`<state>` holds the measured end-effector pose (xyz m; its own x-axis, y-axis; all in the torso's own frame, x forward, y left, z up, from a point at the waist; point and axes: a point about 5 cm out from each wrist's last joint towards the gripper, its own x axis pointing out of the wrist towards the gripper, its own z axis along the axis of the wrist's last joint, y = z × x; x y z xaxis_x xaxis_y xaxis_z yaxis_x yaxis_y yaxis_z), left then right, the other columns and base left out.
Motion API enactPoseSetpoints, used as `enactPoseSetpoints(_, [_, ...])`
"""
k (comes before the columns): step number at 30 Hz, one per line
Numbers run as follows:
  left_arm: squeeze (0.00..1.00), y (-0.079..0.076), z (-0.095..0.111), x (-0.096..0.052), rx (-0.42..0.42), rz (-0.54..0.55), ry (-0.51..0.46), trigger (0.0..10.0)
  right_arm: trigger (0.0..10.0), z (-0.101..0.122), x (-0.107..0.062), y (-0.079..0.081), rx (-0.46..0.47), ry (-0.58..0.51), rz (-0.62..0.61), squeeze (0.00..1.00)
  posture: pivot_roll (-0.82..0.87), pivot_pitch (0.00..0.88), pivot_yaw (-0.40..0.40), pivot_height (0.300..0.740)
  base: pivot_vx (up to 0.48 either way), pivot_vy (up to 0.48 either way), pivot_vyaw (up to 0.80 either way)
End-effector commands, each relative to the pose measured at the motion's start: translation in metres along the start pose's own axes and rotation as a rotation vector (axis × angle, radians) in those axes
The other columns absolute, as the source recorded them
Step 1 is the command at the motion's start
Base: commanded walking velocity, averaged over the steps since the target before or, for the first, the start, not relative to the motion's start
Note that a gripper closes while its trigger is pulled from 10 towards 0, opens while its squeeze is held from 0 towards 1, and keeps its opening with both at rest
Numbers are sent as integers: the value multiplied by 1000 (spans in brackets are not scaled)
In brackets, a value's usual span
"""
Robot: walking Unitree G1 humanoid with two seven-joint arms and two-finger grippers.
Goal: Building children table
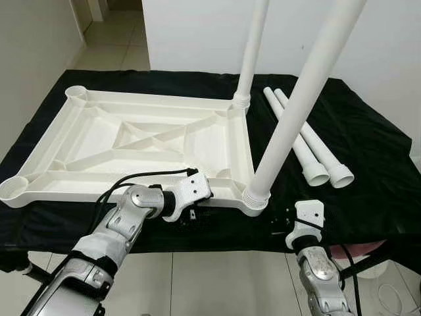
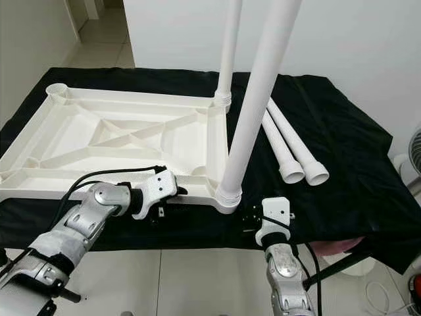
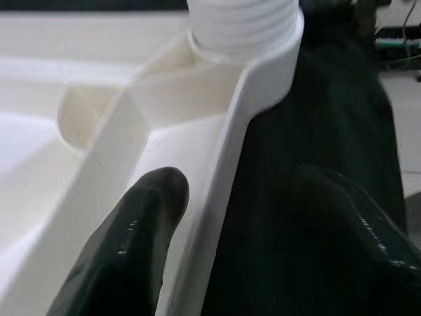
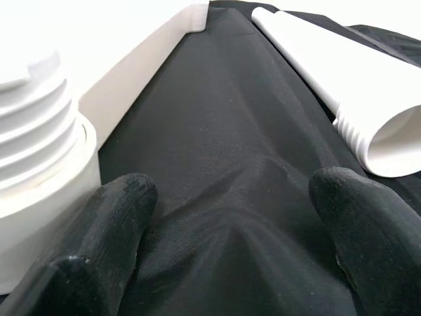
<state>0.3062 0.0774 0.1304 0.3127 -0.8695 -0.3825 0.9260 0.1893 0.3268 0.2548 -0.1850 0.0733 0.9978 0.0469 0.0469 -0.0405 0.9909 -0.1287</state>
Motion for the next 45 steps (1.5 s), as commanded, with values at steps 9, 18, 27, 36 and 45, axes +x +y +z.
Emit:
enactPoseSetpoints(9, [0, 0, 26, 1, -79, 34, -148, 10000, 10000, -6, -11, -7, 17, 13, 27, 1000, -96, 0, -45, 740, 0, 0, 0])
enactPoseSetpoints(18, [0, 7, 39, -4, -232, 240, -268, 10000, 10000, 9, -21, -14, 49, -29, 191, 1000, -105, 0, -26, 740, 0, 0, 0])
enactPoseSetpoints(27, [0, 10, 34, -8, -248, 298, -236, 10000, 10000, 21, -19, -24, 8, 0, 493, 0, -95, 0, -12, 740, 0, 0, 0])
enactPoseSetpoints(36, [0, 11, 29, -11, -243, 330, -198, 10000, 10000, 34, -4, -18, -7, -5, 658, 0, -74, 0, -38, 740, 0, 0, 0])
enactPoseSetpoints(45, [0, 11, 30, -9, -199, 349, -191, 10000, 10000, 44, 17, -10, 5, -41, 710, 0, -60, 0, -61, 740, 0, 0, 0])
